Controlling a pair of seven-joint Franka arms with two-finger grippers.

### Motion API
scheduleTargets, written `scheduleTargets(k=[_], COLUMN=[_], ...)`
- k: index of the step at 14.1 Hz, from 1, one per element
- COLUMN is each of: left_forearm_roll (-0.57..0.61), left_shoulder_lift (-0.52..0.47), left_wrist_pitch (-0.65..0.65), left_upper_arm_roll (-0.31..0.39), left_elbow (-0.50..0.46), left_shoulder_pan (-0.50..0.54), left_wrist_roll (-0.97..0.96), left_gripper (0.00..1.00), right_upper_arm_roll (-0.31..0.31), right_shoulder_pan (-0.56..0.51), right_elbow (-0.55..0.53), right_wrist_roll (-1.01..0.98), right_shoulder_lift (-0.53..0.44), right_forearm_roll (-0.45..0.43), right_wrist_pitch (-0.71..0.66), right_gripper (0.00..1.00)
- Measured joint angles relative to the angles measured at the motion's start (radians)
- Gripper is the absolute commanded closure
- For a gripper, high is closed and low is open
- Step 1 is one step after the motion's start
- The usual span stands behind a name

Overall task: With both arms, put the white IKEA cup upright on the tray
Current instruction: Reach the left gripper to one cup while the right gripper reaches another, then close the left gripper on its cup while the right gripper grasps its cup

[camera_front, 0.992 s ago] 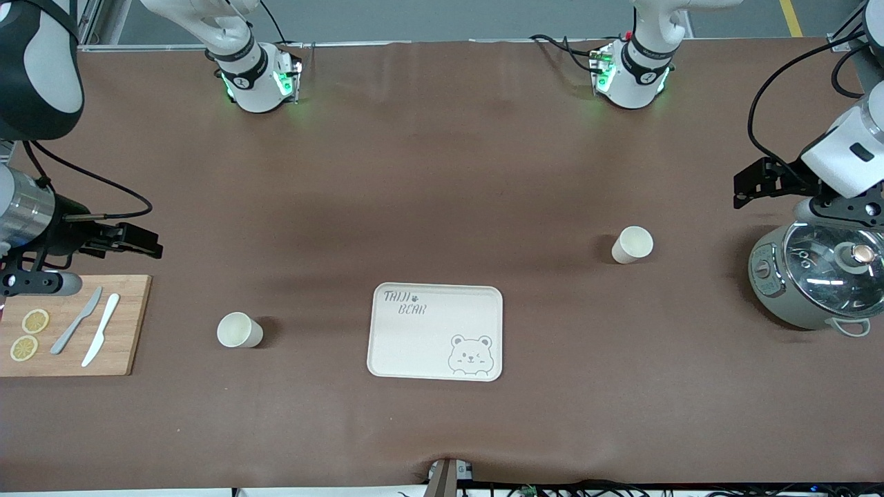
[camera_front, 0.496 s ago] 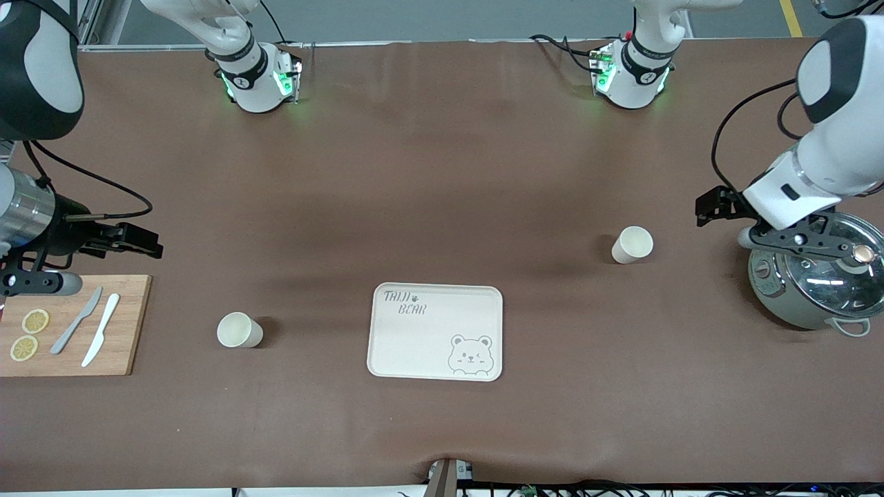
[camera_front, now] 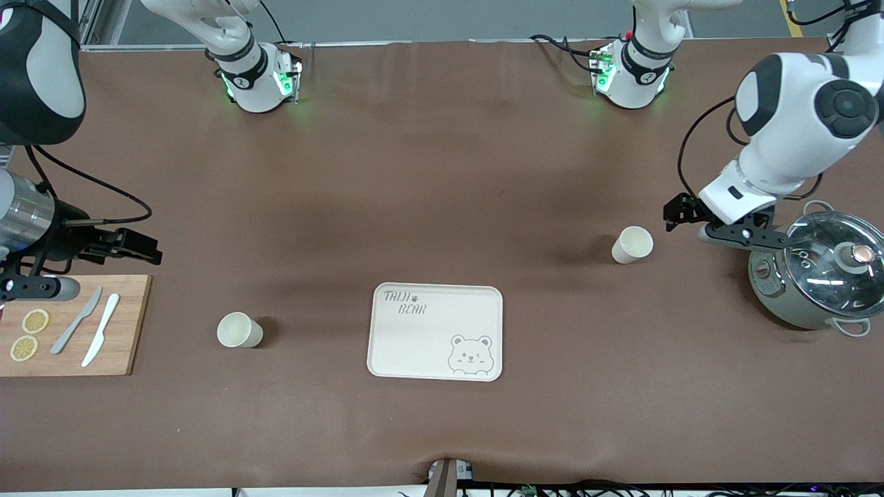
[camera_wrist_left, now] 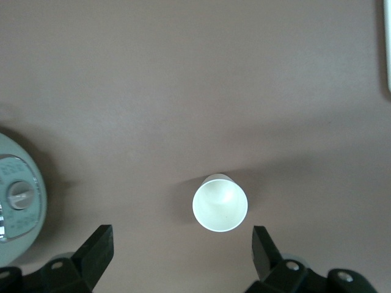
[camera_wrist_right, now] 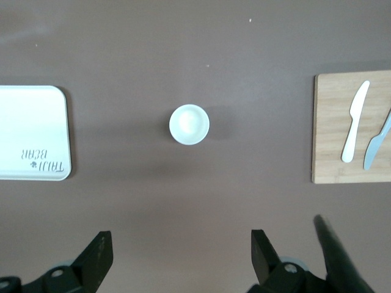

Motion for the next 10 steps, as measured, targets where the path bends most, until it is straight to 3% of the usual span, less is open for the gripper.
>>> scheduleTargets(k=[6, 10], left_forearm_roll=[0.0, 0.0], left_shoulder_lift=[0.001, 0.067], left_wrist_pitch=[0.295, 0.425], left_upper_arm_roll=[0.0, -0.001], left_elbow=[-0.226, -0.272], left_shoulder_pan=[0.001, -0.001], left_wrist_roll=[0.0, 0.0], left_gripper=[0.0, 0.0], right_upper_arm_roll=[-0.007, -0.008], right_shoulder_pan=[-0.005, -0.006], right_elbow=[-0.008, -0.042], right_wrist_roll=[-0.004, -0.006], right_shoulder_lift=[0.074, 0.124], right_forearm_roll=[-0.024, -0.025], right_wrist_pitch=[0.101, 0.213], right_gripper=[0.0, 0.0])
